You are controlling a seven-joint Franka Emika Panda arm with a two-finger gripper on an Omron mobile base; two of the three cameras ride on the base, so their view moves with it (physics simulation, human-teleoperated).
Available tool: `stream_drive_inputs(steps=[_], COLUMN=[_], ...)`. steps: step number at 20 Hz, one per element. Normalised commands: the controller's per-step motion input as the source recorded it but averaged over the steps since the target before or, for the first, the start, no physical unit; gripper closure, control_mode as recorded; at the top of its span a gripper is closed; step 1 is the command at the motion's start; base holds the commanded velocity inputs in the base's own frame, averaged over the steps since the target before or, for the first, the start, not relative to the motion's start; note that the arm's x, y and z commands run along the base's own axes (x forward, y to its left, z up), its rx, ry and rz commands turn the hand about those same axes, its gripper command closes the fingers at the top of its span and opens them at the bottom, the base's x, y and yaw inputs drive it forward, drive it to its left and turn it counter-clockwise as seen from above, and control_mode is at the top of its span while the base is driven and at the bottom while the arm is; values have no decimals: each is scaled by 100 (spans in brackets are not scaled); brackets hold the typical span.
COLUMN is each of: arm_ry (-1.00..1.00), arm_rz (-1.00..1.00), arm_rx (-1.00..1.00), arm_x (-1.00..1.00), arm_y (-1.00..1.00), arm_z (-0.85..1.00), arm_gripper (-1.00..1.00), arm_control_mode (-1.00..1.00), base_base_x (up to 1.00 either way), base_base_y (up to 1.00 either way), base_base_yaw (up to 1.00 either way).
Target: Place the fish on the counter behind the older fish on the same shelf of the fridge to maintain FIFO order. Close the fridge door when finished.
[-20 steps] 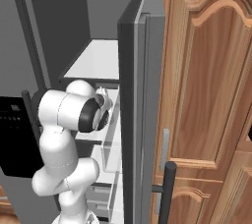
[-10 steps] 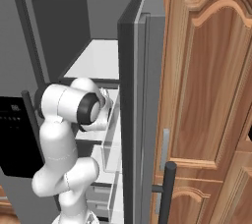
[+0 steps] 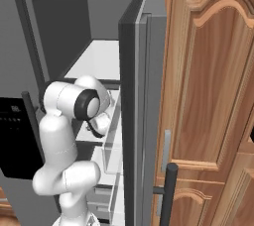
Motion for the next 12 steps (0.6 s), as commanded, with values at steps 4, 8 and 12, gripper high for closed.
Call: stream_drive_inputs(steps=[4, 8, 12], arm_ry=[-2, -4, -7], arm_rz=[0, 0, 0], arm_rx=[0, 0, 0], arm_x=[1, -1, -13], arm_y=[0, 3, 26], arm_z=[-1, 0, 29], arm_gripper=[-100, -100, -100], arm_control_mode=[-100, -100, -100], base_base_x=[0, 0, 0], base_base_y=[0, 0, 0], base_base_yaw=[0, 0, 0])
